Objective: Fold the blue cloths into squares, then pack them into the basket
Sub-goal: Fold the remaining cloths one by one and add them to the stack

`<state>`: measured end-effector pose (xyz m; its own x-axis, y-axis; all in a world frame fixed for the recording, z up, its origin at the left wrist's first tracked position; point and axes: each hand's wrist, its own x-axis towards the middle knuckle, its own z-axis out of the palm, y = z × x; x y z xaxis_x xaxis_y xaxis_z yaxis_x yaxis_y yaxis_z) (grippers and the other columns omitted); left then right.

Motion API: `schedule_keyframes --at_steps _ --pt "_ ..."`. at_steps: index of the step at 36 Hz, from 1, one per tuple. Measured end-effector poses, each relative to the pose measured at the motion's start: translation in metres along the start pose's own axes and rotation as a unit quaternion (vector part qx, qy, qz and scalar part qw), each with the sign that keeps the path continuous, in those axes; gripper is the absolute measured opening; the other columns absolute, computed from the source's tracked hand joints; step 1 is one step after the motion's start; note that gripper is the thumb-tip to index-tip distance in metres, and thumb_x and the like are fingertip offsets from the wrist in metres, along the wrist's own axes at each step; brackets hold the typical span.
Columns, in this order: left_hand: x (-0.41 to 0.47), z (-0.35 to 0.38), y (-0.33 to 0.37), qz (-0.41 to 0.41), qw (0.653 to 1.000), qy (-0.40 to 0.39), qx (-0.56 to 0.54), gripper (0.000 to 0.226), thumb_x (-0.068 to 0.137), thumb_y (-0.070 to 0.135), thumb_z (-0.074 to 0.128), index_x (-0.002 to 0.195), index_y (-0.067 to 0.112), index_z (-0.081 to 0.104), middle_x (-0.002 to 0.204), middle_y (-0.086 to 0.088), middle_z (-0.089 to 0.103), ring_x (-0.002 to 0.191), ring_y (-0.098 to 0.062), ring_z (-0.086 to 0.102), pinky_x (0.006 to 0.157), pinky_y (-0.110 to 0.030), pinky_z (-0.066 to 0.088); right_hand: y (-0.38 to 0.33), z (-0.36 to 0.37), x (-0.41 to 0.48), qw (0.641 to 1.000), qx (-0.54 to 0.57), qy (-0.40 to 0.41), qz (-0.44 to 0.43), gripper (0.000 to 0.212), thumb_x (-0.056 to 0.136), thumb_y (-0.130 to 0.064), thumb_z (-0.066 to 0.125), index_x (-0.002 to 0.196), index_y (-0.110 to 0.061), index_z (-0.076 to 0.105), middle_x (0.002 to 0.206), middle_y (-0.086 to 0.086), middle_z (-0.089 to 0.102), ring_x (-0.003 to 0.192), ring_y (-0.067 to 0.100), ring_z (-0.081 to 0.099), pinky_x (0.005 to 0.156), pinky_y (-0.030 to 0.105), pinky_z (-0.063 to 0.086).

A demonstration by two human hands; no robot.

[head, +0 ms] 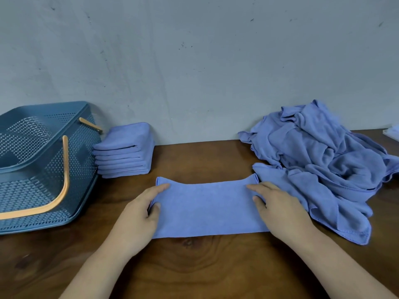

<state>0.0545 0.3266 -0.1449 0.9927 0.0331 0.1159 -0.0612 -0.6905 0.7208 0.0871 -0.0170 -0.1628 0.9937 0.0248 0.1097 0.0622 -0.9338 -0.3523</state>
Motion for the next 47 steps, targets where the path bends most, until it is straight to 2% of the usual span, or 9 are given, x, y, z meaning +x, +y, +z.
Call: schedule_keyframes --at_steps 2,4,9,14,16,20,23,28,47 --pt "0.001 -0.002 -0.004 0.011 0.999 -0.025 0.04 0.05 0.107 0.018 0.054 0.148 0.048 0.053 0.142 0.023 0.059 0.13 0.016 0.047 0.103 -0.004 0.034 -0.001 0.003 0.0 0.999 -0.036 0.002 -0.01 0.041 0.109 -0.039 0.042 0.149 -0.043 0.052 0.149 -0.021 0.049 0.09 0.009 0.068 0.07 0.032 0.058" --pt "0.002 -0.003 -0.006 0.018 0.997 -0.032 0.07 0.048 0.106 0.024 0.057 0.15 0.044 0.053 0.154 0.027 0.048 0.143 0.004 0.043 0.115 -0.015 0.033 -0.003 0.005 -0.001 0.998 -0.059 0.008 -0.016 0.042 0.108 -0.046 0.038 0.148 -0.045 0.05 0.149 -0.02 0.047 0.091 0.012 0.07 0.07 0.035 0.059" --pt "0.002 -0.001 0.0 0.009 0.989 -0.033 0.141 0.054 0.097 0.052 0.066 0.149 0.039 0.054 0.144 0.025 0.048 0.123 -0.003 0.056 0.101 -0.024 0.049 -0.005 0.001 -0.005 0.992 -0.125 0.036 0.0 0.046 0.106 -0.054 0.043 0.151 -0.044 0.045 0.145 -0.011 0.048 0.078 0.016 0.068 0.054 0.028 0.05" --pt "-0.001 -0.006 0.006 0.02 0.963 0.023 0.269 0.072 0.093 0.063 0.065 0.155 0.036 0.041 0.155 0.014 0.035 0.135 -0.013 0.043 0.103 -0.034 0.049 -0.028 -0.002 -0.001 0.978 -0.098 0.166 -0.08 0.05 0.096 -0.038 0.071 0.144 -0.032 0.061 0.142 0.0 0.058 0.108 0.027 0.062 0.057 0.036 0.056" --pt "0.003 -0.001 0.013 0.088 0.961 0.059 0.257 0.065 0.093 0.063 0.06 0.151 0.035 0.047 0.16 0.01 0.036 0.142 -0.017 0.039 0.111 -0.041 0.046 -0.046 0.0 0.002 0.984 -0.05 0.117 -0.128 0.048 0.102 -0.045 0.057 0.149 -0.038 0.053 0.152 -0.006 0.049 0.132 0.022 0.051 0.088 0.041 0.057" --pt "0.013 0.029 0.025 0.149 0.961 -0.037 0.229 0.068 0.098 0.073 0.037 0.158 0.043 0.039 0.171 0.018 0.024 0.159 -0.009 0.017 0.127 -0.043 0.025 -0.058 0.018 -0.003 0.983 -0.068 -0.073 -0.153 0.069 0.103 -0.074 0.025 0.165 -0.047 0.014 0.176 -0.01 0.005 0.162 0.023 0.003 0.129 0.05 0.015" --pt "0.013 0.039 0.018 0.135 0.939 -0.14 0.285 0.075 0.098 0.083 0.024 0.165 0.052 0.011 0.174 0.024 -0.004 0.161 -0.005 -0.012 0.132 -0.041 -0.001 -0.055 0.023 -0.005 0.98 -0.078 -0.111 -0.148 0.075 0.099 -0.082 0.015 0.165 -0.051 0.0 0.176 -0.012 -0.009 0.163 0.024 -0.011 0.131 0.053 0.0" --pt "0.01 0.036 0.017 0.105 0.929 -0.169 0.313 0.082 0.09 0.092 0.018 0.161 0.059 -0.005 0.173 0.022 -0.018 0.159 -0.007 -0.022 0.131 -0.043 -0.008 -0.053 0.021 -0.005 0.979 -0.077 -0.128 -0.141 0.082 0.09 -0.093 0.013 0.161 -0.058 -0.006 0.175 -0.014 -0.016 0.161 0.024 -0.019 0.13 0.055 -0.006" --pt "0.014 0.022 0.007 0.048 0.946 -0.159 0.277 0.106 0.073 0.106 0.02 0.163 0.055 -0.002 0.171 0.03 -0.001 0.159 -0.002 -0.01 0.132 -0.048 -0.001 -0.022 0.003 -0.001 0.985 -0.057 -0.145 -0.074 0.097 0.078 -0.103 0.011 0.161 -0.057 -0.01 0.174 -0.02 -0.011 0.161 0.013 -0.015 0.131 0.046 0.002"
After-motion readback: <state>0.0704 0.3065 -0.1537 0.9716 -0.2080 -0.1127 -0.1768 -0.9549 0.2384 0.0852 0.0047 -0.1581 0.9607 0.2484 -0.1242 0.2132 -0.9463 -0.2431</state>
